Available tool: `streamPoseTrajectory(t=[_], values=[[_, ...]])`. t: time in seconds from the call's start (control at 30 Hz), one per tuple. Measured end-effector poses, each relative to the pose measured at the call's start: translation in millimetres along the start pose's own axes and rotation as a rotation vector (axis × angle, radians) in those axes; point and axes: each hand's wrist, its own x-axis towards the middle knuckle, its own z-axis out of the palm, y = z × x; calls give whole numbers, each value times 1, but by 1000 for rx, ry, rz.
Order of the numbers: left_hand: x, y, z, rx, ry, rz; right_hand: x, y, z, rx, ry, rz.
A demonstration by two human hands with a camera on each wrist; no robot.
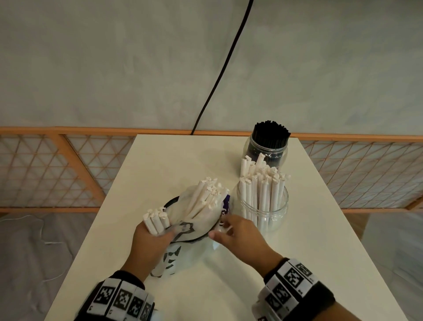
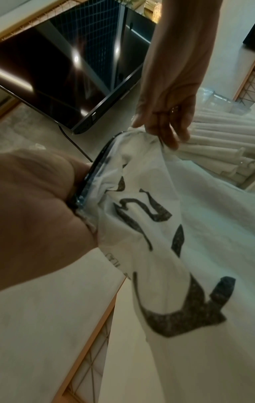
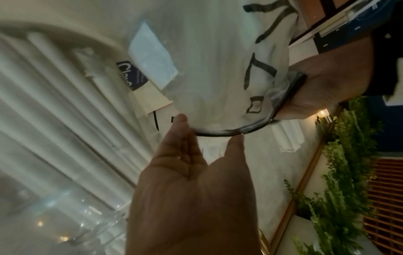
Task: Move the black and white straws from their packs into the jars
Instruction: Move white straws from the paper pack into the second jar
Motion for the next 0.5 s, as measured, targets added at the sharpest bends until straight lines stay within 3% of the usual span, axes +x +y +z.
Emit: streamPoseTrajectory(t=[0.13, 0.2, 0.5], values=[[-4, -2, -5, -47, -82, -10, 10, -12, 4, 400, 33, -2], [-7, 2, -6, -73, -113, -16, 15, -24, 2, 485, 38, -7], [-13, -1, -1, -144, -141, 88, 13, -38, -1, 387, 108, -137]])
